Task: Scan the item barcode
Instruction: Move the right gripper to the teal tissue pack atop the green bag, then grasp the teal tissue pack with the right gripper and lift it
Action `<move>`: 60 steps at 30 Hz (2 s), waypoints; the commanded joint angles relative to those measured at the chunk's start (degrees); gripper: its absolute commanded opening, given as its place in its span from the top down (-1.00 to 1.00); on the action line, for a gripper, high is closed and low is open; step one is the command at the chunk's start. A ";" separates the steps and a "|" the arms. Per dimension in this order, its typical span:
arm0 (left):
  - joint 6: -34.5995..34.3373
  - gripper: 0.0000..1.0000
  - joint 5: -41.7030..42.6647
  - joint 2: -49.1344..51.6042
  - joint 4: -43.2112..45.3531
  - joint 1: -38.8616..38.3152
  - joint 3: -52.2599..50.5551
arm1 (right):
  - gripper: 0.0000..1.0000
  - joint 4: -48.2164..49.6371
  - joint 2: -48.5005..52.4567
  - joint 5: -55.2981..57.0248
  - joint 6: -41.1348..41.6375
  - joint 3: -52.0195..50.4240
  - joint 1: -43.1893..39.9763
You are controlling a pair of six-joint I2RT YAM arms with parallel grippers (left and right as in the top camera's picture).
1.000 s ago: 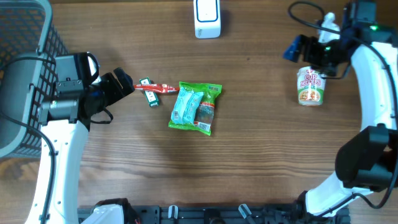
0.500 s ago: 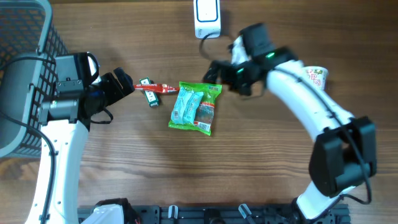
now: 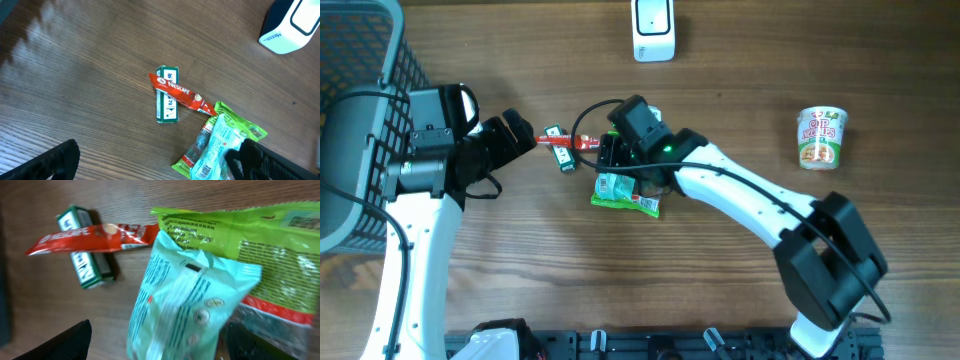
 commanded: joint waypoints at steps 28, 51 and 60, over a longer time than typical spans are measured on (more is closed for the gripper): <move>0.50 -1.00 0.46 0.22 0.11 -0.20 -0.07 | -0.40 -6.84 -0.17 -1.64 -5.44 -0.26 -4.74; 0.50 -1.00 0.46 0.22 0.11 -0.20 -0.07 | 0.68 -5.42 6.34 -6.86 -6.93 -0.26 -4.74; 0.50 -1.00 0.46 0.22 0.11 -0.20 -0.07 | 0.91 -5.57 -5.68 -21.20 -24.48 -0.13 -8.87</move>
